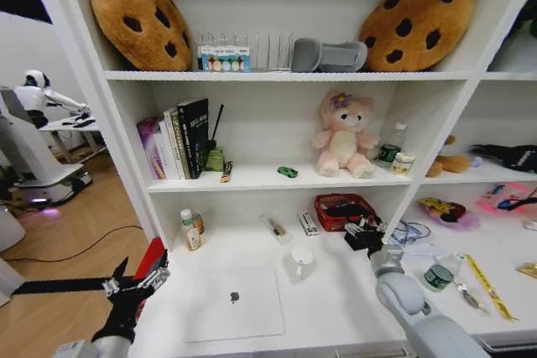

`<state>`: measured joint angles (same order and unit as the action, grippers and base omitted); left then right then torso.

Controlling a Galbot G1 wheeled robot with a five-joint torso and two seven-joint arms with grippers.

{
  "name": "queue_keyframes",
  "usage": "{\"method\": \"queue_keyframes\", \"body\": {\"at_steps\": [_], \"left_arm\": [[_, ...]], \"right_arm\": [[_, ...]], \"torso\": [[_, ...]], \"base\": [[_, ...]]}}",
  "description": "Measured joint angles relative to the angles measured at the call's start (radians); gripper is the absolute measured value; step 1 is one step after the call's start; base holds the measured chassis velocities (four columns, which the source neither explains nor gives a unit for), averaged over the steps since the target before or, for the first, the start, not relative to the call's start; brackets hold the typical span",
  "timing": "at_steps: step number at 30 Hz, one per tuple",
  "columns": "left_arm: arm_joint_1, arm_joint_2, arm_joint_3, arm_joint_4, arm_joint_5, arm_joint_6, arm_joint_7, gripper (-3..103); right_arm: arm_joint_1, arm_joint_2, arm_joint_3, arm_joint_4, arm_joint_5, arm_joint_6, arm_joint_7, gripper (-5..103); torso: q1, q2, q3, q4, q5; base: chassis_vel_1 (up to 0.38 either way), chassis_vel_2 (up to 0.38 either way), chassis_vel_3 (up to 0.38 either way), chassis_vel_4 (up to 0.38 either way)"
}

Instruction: Organize the objects on the table.

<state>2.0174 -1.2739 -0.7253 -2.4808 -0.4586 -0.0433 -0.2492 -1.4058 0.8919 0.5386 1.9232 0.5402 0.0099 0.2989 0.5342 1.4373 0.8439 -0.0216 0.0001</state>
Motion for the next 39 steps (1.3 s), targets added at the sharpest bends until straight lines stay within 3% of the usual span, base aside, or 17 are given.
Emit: {"method": "queue_keyframes", "body": {"at_steps": [10,16,18,23,39], "left_arm": [[0.000,0.006,-0.005,-0.009,-0.014,-0.006,0.022,100],[0.008,0.033,0.001,-0.008,-0.022,-0.013,0.059,100],[0.017,0.056,0.006,-0.009,-0.030,-0.022,0.100,100],[0.010,0.061,0.011,-0.007,-0.041,-0.026,0.104,100],[0.007,0.061,0.015,0.001,-0.047,-0.052,0.116,100]], "right_arm": [[-0.335,0.015,0.231,0.234,0.092,-0.028,-0.071,100],[-0.427,0.025,0.283,0.265,0.085,-0.058,-0.076,100],[-0.463,0.030,0.296,0.259,0.105,-0.124,-0.051,100],[-0.456,0.038,0.285,0.209,0.141,-0.185,-0.021,100],[-0.376,0.028,0.218,0.057,0.150,-0.203,0.002,100]], "torso": [[0.000,0.000,0.000,-0.0003,-0.0004],[0.000,0.000,0.000,-0.0001,-0.0003],[0.000,0.000,0.000,0.0000,-0.0001],[0.000,0.000,0.000,0.0001,0.0000],[0.000,0.000,0.000,-0.0001,-0.0001]], "base": [[0.000,0.000,0.000,0.000],[0.000,0.000,0.000,0.000],[0.000,0.000,0.000,0.000],[0.000,0.000,0.000,0.000],[0.000,0.000,0.000,0.000]]}}
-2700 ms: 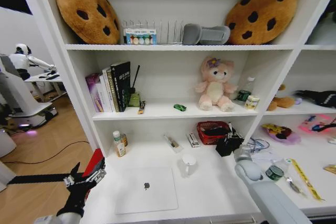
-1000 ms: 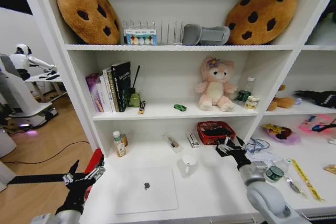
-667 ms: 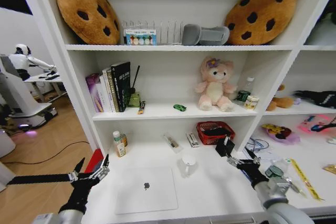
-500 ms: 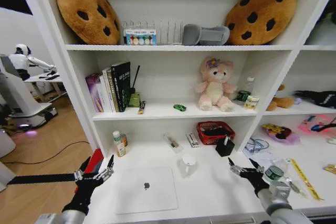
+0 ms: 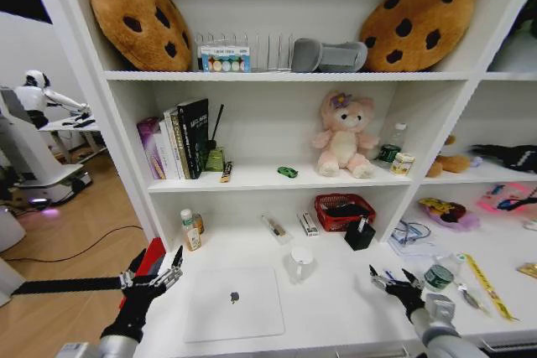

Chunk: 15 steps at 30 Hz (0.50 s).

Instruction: Organize the objects on the table.

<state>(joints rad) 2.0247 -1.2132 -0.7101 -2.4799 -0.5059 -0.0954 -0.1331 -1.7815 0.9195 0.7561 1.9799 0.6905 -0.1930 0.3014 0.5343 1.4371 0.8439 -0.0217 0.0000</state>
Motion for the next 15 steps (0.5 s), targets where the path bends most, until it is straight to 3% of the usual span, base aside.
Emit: {"method": "queue_keyframes", "body": {"at_steps": [7,15], "left_arm": [[0.000,0.000,0.000,0.001,0.000,0.002,-0.001,100],[0.000,0.000,0.000,0.001,0.001,0.003,-0.001,100]], "right_arm": [[0.084,-0.018,-0.067,-0.084,0.018,-0.017,0.009,100],[0.186,-0.036,-0.108,-0.118,0.098,-0.105,0.068,100]], "torso": [[0.000,0.000,0.000,0.0001,0.0002],[0.000,0.000,0.000,0.0002,-0.0001]], "base": [[0.000,0.000,0.000,0.000],[0.000,0.000,0.000,0.000]]}}
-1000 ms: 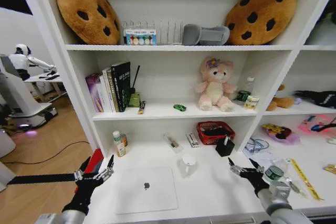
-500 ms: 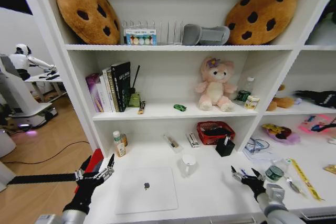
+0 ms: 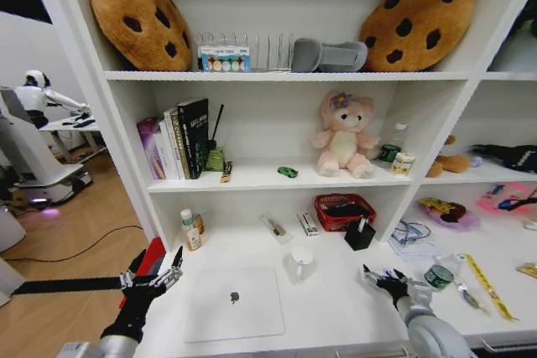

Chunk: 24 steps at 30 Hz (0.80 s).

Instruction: Organize the objects on the table.

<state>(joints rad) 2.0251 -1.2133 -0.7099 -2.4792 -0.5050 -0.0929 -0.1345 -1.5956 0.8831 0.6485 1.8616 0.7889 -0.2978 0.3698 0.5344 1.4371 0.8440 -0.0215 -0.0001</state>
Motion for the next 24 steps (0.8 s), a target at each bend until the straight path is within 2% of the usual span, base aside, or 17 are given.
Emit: {"method": "queue_keyframes", "body": {"at_steps": [12,13,18,20,21,22,23,24], "left_arm": [[0.000,0.000,0.000,0.000,0.001,0.001,-0.001,100],[0.000,0.000,0.000,0.000,0.001,0.001,-0.001,100],[0.000,0.000,0.000,0.000,0.001,0.001,-0.001,100],[0.000,0.000,0.000,0.000,0.001,0.001,-0.001,100],[0.000,0.000,0.000,0.000,0.001,0.001,-0.001,100],[0.000,0.000,0.000,0.000,0.001,0.001,-0.001,100],[0.000,0.000,0.000,0.000,0.001,0.001,-0.001,100],[0.000,0.000,0.000,0.000,0.001,0.001,-0.001,100]], "right_arm": [[-0.002,-0.023,0.007,-0.012,0.082,-0.050,0.025,100],[0.005,-0.024,0.003,-0.017,0.092,-0.054,0.024,103],[0.039,-0.027,-0.013,-0.047,0.111,-0.065,0.022,98],[0.042,-0.029,-0.014,-0.048,0.116,-0.068,0.021,95],[0.041,-0.031,-0.014,-0.046,0.120,-0.071,0.021,85],[0.036,-0.031,-0.013,-0.041,0.121,-0.071,0.021,79],[0.036,-0.031,-0.013,-0.041,0.121,-0.071,0.021,79],[0.028,-0.031,-0.011,-0.036,0.121,-0.071,0.021,74]], "torso": [[0.000,0.000,0.000,-0.0001,0.0001],[0.000,0.000,0.000,0.0000,0.0001],[0.000,0.000,0.000,0.0000,0.0001],[0.000,0.000,0.000,0.0001,0.0003],[0.000,0.000,0.000,0.0000,-0.0001],[0.000,0.000,0.000,0.0000,-0.0001],[0.000,0.000,0.000,0.0000,-0.0001],[0.000,0.000,0.000,-0.0001,-0.0002]], "base": [[0.000,0.000,0.000,0.000],[0.000,0.000,0.000,0.000],[0.000,0.000,0.000,0.000],[0.000,0.000,0.000,0.000],[0.000,0.000,0.000,0.000],[0.000,0.000,0.000,0.000],[0.000,0.000,0.000,0.000],[0.000,0.000,0.000,0.000]]}}
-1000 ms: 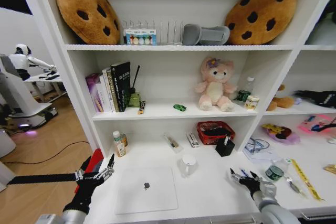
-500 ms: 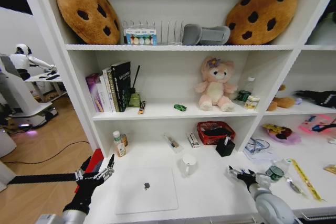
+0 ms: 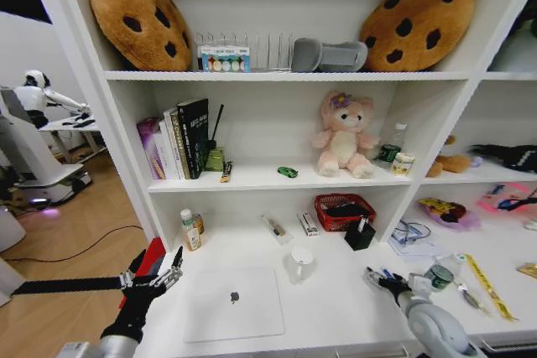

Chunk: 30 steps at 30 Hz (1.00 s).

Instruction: Organize the objects on the table.

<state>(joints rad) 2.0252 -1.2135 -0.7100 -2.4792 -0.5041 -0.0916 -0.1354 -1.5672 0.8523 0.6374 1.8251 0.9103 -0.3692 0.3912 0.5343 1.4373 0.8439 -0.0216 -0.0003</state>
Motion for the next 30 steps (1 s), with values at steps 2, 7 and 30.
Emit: {"method": "queue_keyframes", "body": {"at_steps": [2,7,30], "left_arm": [[0.000,0.000,0.000,0.000,0.000,0.000,0.000,100],[0.000,0.000,0.000,0.000,0.000,0.000,0.000,100],[0.000,0.000,0.000,0.000,0.000,0.000,0.000,100]], "right_arm": [[-0.006,0.001,0.002,0.002,-0.001,0.001,0.000,68],[-0.028,0.010,0.007,0.007,-0.008,0.008,0.002,52],[-0.004,0.019,0.022,0.039,-0.147,0.163,-0.044,12]], "torso": [[0.000,0.000,0.000,0.0000,-0.0003],[0.000,0.000,0.000,0.0000,-0.0008],[0.000,0.000,0.000,-0.0001,0.0005]], "base": [[0.000,0.000,0.000,0.000],[0.000,0.000,0.000,0.000],[0.000,0.000,0.000,0.000]]}}
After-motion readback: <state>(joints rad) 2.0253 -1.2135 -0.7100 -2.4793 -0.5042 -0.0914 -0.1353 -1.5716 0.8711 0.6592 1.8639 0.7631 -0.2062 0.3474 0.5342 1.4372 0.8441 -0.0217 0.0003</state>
